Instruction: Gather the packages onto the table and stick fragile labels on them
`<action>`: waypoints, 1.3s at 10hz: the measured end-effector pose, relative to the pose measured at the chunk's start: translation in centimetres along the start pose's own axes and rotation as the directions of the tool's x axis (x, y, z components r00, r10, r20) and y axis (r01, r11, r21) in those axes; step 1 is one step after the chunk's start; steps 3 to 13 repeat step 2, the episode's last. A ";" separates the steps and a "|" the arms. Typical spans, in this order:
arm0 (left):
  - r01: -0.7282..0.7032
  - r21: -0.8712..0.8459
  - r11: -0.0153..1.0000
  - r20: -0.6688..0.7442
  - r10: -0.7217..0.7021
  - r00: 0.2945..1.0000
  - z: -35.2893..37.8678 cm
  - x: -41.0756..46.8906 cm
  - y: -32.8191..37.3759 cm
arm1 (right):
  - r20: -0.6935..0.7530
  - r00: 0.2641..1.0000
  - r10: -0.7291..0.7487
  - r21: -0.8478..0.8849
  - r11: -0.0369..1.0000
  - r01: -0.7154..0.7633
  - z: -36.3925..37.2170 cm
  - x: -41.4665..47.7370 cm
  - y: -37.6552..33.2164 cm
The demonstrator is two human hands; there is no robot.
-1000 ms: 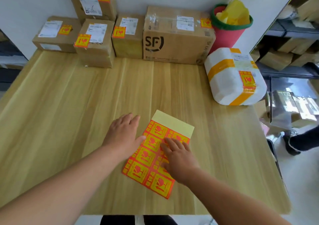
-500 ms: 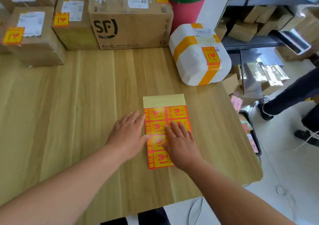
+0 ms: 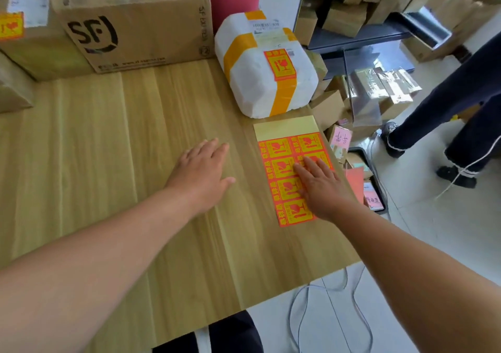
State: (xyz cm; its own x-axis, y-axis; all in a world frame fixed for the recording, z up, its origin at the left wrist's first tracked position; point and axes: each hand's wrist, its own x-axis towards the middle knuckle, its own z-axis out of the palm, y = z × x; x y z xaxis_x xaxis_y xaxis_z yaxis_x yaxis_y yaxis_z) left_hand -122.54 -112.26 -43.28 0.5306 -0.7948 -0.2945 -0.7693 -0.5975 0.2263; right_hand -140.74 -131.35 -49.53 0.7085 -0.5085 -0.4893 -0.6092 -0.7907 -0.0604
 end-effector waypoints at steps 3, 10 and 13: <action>-0.026 0.047 0.999 -0.014 0.027 1.000 -0.5 0.1 0.1 | -0.100 0.994 0.039 0.085 0.996 -0.030 -0.8 -0.1 -2.4; -0.026 0.047 0.999 -0.014 0.027 1.000 -0.5 0.1 0.1 | -0.100 0.994 0.039 0.085 0.996 -0.030 -0.8 -0.1 -2.4; -0.026 0.047 0.999 -0.014 0.027 1.000 -0.5 0.1 0.1 | -0.100 0.994 0.039 0.085 0.996 -0.030 -0.8 -0.1 -2.4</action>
